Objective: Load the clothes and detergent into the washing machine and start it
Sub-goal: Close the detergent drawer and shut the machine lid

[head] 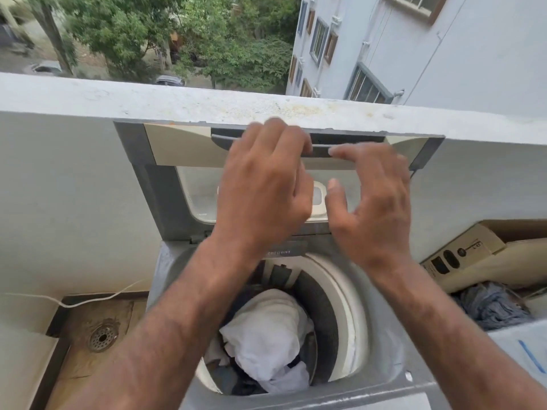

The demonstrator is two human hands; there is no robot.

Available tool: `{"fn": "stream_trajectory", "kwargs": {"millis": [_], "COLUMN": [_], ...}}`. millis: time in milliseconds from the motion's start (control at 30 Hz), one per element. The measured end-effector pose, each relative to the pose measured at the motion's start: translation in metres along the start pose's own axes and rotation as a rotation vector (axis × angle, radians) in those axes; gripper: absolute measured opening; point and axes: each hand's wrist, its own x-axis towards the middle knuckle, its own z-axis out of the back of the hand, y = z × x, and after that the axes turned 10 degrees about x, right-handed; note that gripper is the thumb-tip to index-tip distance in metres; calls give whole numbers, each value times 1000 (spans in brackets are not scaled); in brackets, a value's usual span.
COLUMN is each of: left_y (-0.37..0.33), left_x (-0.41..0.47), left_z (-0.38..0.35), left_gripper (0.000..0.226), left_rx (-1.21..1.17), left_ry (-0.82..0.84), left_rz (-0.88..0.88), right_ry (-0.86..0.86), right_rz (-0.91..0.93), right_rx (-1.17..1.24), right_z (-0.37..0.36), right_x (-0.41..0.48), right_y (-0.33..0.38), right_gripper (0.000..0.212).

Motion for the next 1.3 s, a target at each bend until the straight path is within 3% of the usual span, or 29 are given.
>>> {"fn": "stream_trajectory", "kwargs": {"millis": [200, 400, 633, 1300], "left_y": [19, 19, 17, -19], "left_x": [19, 12, 13, -33], "left_z": [-22, -38, -41, 1], "left_gripper": [28, 34, 23, 19], "left_rx": [326, 372, 349, 379], "left_ry": [231, 203, 232, 231], "left_rz": [-21, -3, 21, -9], "right_ry": [244, 329, 398, 340], "right_rz": [-56, -53, -55, 100], "right_rx": [-187, -295, -279, -239], "right_z": [-6, -13, -12, 26], "right_x": [29, 35, 43, -7], "right_y": [-10, -18, -21, -12], "right_gripper": [42, 38, 29, 21]}}
